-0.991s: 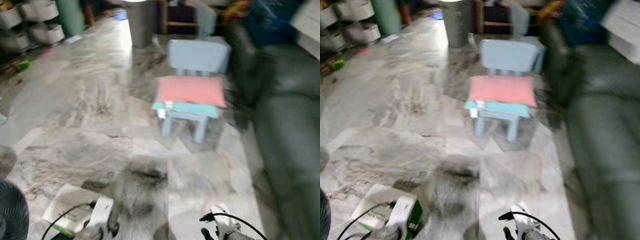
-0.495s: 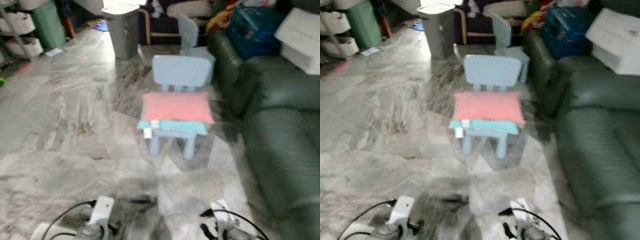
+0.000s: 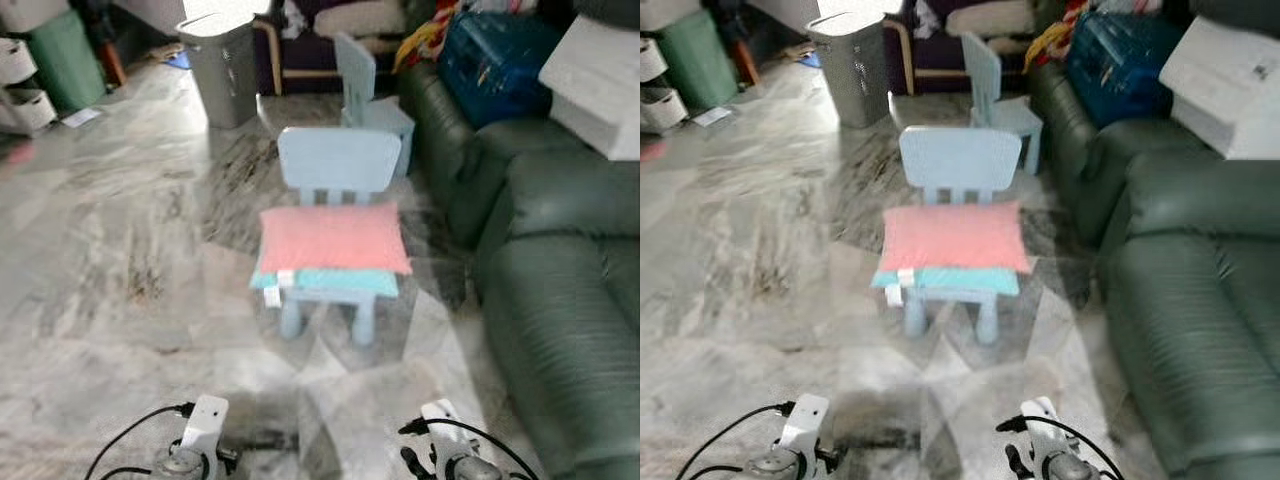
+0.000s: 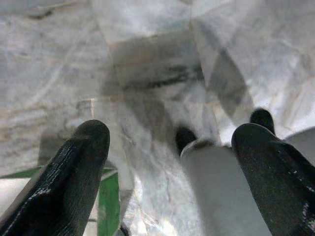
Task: Move the pillow to the sofa
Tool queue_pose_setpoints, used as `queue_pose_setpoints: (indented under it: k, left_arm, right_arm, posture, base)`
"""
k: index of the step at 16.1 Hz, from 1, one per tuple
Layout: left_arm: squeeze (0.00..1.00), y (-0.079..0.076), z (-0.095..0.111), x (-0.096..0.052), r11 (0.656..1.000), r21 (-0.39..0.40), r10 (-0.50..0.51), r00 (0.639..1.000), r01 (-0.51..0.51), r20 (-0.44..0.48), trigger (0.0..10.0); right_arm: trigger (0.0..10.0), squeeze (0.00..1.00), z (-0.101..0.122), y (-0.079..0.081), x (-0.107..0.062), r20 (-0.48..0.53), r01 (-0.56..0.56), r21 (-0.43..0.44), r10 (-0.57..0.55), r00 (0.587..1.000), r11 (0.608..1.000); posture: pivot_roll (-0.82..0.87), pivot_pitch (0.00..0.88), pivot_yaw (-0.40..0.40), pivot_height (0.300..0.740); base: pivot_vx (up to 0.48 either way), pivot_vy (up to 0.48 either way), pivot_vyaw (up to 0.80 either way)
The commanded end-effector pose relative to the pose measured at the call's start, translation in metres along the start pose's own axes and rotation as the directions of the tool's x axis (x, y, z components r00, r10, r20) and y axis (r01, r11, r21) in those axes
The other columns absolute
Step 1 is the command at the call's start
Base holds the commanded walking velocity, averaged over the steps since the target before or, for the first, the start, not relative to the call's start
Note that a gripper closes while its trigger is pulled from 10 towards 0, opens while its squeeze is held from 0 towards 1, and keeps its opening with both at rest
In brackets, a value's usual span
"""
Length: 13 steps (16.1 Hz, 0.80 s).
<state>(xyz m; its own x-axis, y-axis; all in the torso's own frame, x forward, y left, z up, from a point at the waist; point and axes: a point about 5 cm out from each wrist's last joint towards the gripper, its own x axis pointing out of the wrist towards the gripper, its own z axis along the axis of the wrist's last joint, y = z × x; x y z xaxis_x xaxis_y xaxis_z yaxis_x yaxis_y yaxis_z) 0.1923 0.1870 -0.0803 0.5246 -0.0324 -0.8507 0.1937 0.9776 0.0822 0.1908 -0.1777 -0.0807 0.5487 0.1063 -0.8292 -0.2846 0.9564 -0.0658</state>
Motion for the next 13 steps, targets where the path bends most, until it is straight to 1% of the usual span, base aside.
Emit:
queue_pose_setpoints:
  k: [1, 13]
  left_arm:
    - [0.00, 0.0100, -0.0055, -0.0020, 1.000, -0.001, 0.025, 1.000, -0.025, -0.017, 10.0]
    - [0.00, 0.0103, -0.0067, -0.0021, 1.000, -0.003, 0.025, 0.999, -0.025, -0.023, 10.0]
  right_arm:
    - [10.0, 0.00, 0.0024, 0.0104, 0.0019, 0.008, -0.025, 0.010, 0.024, 1.000, 1.000]
    - [10.0, 0.00, 0.0023, 0.0110, 0.0019, 0.008, -0.027, 0.017, 0.027, 1.000, 0.999]
  posture:
    - [-0.08, 0.081, 0.014, 0.740]
    - [-0.08, 0.083, 0.017, 0.740]
  base:
    - [0.472, 0.000, 0.00]
    - [0.471, 0.000, 0.00]
